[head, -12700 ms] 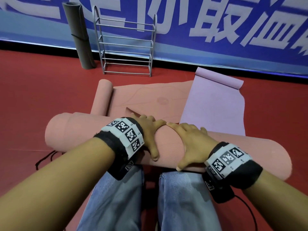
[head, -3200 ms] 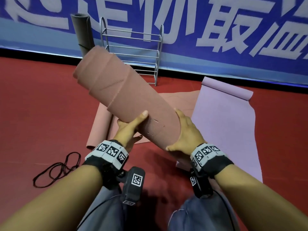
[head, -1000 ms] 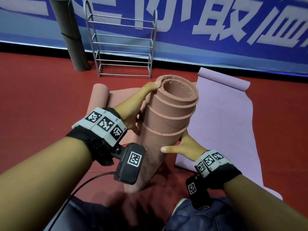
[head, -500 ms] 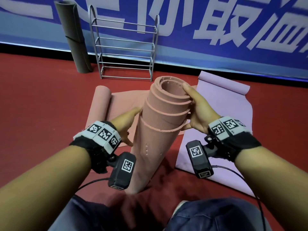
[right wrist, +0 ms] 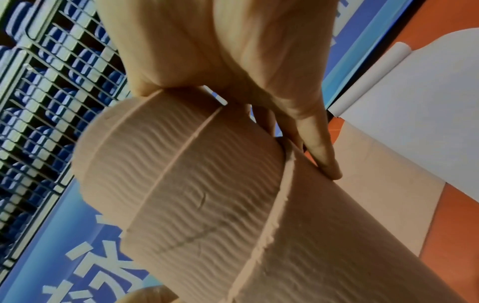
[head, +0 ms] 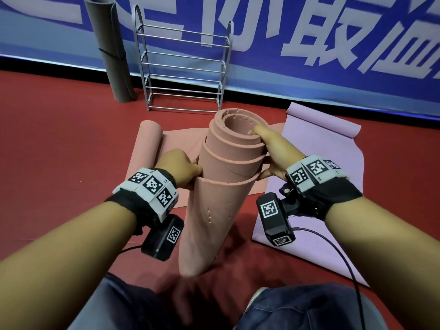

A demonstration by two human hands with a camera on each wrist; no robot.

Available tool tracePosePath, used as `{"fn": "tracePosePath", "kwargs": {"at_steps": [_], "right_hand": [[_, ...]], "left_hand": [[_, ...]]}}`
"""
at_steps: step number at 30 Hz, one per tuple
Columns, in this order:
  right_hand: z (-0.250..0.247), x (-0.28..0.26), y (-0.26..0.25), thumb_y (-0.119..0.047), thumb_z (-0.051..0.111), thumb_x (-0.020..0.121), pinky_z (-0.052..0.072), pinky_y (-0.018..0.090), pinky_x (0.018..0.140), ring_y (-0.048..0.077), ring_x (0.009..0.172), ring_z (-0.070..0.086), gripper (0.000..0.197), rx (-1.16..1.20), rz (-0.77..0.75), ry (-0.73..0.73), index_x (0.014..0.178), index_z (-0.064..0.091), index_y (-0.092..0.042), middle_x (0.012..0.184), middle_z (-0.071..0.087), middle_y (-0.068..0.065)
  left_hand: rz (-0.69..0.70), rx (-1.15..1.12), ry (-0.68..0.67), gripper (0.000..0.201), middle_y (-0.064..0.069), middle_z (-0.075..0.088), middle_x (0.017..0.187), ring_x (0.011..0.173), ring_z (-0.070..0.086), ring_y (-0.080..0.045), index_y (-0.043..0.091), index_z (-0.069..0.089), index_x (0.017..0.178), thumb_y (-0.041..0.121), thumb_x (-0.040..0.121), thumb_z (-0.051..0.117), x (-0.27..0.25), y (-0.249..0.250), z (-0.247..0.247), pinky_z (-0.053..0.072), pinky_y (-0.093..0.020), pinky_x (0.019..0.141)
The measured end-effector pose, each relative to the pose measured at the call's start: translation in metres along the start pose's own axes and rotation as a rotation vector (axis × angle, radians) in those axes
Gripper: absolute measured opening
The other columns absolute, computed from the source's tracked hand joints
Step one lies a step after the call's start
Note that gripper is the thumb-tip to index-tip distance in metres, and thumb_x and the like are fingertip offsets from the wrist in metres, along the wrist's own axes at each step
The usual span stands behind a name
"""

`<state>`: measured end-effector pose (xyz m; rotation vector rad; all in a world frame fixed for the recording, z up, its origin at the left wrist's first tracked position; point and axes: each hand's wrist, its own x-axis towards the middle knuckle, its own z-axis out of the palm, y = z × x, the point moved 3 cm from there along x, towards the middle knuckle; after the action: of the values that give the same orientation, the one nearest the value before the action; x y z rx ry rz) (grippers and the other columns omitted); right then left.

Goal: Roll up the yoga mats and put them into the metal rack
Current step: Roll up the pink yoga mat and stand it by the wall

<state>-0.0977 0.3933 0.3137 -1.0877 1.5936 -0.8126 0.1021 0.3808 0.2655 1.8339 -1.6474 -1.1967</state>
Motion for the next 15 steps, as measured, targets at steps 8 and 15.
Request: {"fn": "tracePosePath", "kwargs": {"at_steps": [8, 15], "right_hand": [[0.004, 0.006, -0.037, -0.022, 0.045, 0.082, 0.049, 0.038, 0.089, 0.016, 0.094, 0.060, 0.047, -0.253, -0.266, 0.072, 0.126, 0.050, -0.039, 0.115, 0.062, -0.007], [0.000, 0.005, -0.066, -0.004, 0.041, 0.086, 0.041, 0.025, 0.061, 0.018, 0.080, 0.057, 0.041, -0.362, -0.307, 0.116, 0.112, 0.052, -0.035, 0.091, 0.058, -0.007]], "left_hand": [[0.135, 0.093, 0.085, 0.026, -0.009, 0.070, 0.060, 0.062, 0.070, -0.018, -0.001, 0.070, 0.066, 0.012, 0.082, 0.056, -0.003, -0.002, -0.014, 0.058, -0.025, 0.064], [0.191, -0.046, 0.146, 0.024, -0.018, 0.071, 0.066, 0.064, 0.071, -0.024, -0.007, 0.072, 0.073, 0.009, 0.084, 0.057, -0.004, 0.008, -0.023, 0.059, -0.027, 0.064]]}}
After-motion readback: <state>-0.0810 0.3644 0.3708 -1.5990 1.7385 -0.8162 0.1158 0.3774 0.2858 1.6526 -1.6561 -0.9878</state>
